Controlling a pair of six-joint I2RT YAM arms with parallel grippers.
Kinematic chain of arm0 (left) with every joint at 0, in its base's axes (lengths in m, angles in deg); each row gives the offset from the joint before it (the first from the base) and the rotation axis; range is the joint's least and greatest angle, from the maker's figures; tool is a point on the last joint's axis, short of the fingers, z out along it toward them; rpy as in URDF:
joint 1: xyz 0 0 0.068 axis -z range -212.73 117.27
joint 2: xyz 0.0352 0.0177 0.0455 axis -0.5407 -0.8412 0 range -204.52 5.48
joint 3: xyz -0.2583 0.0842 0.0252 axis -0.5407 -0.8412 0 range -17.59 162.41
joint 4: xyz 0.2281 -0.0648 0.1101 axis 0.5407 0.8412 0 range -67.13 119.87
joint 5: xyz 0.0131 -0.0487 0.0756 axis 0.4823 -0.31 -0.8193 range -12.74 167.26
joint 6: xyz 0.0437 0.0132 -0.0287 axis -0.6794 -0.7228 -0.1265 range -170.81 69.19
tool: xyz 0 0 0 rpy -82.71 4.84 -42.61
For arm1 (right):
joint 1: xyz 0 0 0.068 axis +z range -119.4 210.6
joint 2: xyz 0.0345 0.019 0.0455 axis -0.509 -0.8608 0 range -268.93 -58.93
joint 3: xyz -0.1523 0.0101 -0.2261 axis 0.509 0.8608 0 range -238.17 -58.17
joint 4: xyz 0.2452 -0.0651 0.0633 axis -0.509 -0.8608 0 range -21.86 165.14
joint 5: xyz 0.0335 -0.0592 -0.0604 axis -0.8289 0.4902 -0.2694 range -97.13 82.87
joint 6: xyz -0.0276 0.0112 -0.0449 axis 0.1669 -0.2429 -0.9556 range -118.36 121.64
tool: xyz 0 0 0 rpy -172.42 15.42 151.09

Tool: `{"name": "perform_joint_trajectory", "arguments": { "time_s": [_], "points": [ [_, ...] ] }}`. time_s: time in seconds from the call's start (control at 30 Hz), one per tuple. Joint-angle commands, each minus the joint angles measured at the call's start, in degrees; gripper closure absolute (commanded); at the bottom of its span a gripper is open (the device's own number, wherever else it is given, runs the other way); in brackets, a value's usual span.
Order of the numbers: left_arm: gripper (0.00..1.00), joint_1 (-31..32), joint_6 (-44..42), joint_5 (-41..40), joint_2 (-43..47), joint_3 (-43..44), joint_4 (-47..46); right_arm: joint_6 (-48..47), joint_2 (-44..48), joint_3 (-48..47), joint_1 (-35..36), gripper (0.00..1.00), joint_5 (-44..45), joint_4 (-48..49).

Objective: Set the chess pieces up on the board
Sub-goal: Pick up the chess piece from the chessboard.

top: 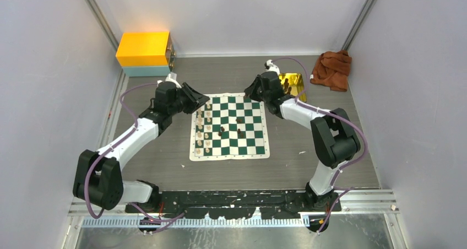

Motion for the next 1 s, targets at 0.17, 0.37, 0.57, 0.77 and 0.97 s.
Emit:
{"name": "perform_joint_trajectory", "arguments": {
  "time_s": [0.17, 0.37, 0.57, 0.77, 0.97],
  "points": [
    [0.65, 0.0, -8.0, -6.2, 0.5, -1.0, 4.7, -15.7, -7.3, -5.3, 3.2, 0.99, 21.1, -6.8],
    [0.66, 0.0, -8.2, -6.2, -0.3, -1.8, 3.6, -19.8, -10.7, -7.6, 4.3, 0.99, 26.1, -2.8],
    [0.67, 0.0, -8.8, -6.2, -1.2, -1.8, 3.2, -23.5, -13.0, -9.3, 5.1, 0.99, 28.3, 0.4],
    [0.67, 0.0, -9.4, -5.2, -2.7, -1.5, 3.2, -26.4, -13.3, -8.0, 6.1, 0.99, 30.2, 5.3],
    [0.67, 0.0, -9.7, -5.5, -1.9, -1.7, 3.2, -28.7, -16.4, -7.6, 6.7, 0.99, 29.7, 12.0]
  ]
}}
